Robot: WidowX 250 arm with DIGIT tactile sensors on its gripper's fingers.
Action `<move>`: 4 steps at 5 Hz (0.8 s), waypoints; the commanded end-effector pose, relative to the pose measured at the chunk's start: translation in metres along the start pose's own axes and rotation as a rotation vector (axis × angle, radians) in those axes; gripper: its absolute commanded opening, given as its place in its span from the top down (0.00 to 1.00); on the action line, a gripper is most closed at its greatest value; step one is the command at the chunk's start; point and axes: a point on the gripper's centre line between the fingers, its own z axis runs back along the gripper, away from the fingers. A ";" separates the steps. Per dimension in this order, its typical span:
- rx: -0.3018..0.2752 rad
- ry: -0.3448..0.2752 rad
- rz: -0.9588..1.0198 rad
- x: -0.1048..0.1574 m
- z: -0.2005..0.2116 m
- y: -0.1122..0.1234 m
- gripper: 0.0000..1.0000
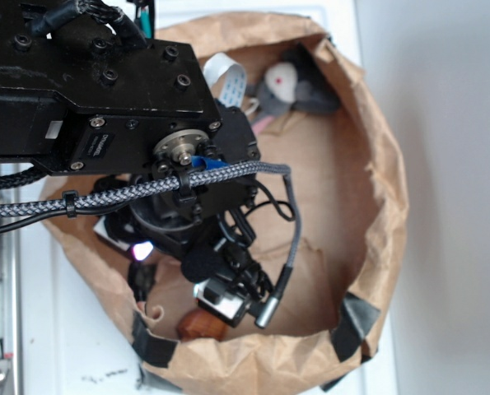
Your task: Grab the shell.
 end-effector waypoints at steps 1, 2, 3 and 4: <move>-0.061 -0.066 -0.024 0.004 0.004 -0.009 0.00; -0.063 -0.117 -0.005 0.014 -0.012 -0.022 0.00; -0.041 -0.110 -0.030 0.018 -0.030 -0.035 0.00; -0.018 -0.094 -0.089 0.008 -0.049 -0.032 0.00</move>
